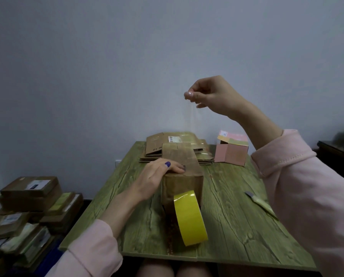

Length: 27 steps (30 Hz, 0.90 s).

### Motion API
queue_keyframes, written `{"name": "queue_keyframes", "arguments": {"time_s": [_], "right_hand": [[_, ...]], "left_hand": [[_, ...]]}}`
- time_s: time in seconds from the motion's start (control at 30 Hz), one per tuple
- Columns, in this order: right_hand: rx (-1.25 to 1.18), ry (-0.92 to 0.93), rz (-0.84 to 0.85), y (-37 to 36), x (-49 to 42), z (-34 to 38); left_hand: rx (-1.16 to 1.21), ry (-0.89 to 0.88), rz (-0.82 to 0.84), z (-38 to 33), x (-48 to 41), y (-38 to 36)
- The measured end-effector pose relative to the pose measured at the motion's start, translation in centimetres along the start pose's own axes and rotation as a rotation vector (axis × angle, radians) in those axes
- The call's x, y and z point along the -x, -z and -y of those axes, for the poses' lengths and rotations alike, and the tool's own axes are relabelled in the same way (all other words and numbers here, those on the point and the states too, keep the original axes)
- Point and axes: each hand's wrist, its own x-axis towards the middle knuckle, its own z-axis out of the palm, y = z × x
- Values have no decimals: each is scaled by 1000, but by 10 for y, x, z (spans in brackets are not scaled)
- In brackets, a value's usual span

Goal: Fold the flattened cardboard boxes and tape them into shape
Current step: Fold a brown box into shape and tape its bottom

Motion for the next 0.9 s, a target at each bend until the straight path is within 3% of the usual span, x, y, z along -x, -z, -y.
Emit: {"name": "queue_keyframes", "arguments": {"time_s": [0.47,0.7,0.9], "right_hand": [[61,-26,31,-8,-30,-11],[50,-71,-22,-10,-36,-25],[51,-116,-34,-10,-34,-41]], "left_hand": [[65,33,-31,-3,1,-5],[-72,1,0,-1,0,-4],[-35,4,11,-6,0,-1]]}}
